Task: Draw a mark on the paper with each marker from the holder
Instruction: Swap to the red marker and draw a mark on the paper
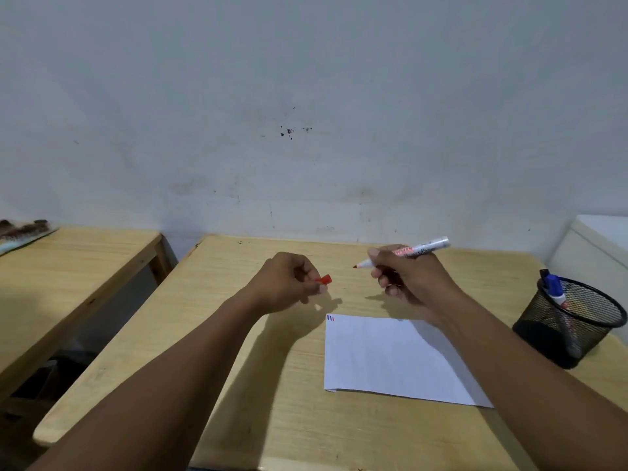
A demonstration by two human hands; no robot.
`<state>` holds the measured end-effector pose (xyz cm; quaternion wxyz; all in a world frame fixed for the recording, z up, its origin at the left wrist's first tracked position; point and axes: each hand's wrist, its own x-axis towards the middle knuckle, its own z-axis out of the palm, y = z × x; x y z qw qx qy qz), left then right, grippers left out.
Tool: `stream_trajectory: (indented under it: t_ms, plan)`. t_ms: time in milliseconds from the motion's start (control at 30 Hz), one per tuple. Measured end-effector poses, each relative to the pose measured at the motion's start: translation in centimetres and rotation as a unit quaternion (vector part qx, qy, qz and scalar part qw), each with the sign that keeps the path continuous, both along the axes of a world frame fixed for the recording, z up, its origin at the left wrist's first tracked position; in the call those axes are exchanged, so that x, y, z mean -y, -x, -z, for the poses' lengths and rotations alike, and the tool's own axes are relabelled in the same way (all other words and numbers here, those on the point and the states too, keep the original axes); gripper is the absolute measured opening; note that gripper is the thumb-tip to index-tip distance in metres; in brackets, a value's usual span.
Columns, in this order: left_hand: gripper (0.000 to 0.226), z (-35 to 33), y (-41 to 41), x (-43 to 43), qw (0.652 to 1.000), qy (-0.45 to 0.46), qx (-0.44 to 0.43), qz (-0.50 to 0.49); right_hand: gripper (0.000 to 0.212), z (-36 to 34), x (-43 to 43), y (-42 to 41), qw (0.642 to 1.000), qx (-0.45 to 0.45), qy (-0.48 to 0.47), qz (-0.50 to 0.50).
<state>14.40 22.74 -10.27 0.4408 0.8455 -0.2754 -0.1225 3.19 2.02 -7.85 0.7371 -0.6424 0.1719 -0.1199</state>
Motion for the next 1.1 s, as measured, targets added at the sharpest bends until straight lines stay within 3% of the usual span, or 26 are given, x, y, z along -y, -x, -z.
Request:
stream_trajectory:
  t_ms: [200,567,833,1100]
  plan:
    - [0.021,-2.6,0.6,3.5,0.997,0.067,-0.009,0.035,0.010,-3.4,1.9,1.6,0.999,-0.014,-0.023,-0.023]
    - [0.022,-4.2,2.2,7.6,0.992,0.089,-0.009,0.086,0.011,-3.5,3.6,3.4,1.000,-0.006,-0.009,-0.001]
    - [0.016,-5.0,3.5,9.3,0.988,0.089,0.070,0.107,0.014,-3.6,4.4,4.2,0.997,0.031,-0.069,-0.016]
    - [0.020,-6.1,4.1,10.4,0.985,0.103,0.017,0.136,0.021,-5.4,5.8,5.8,0.998,-0.025,-0.046,-0.028]
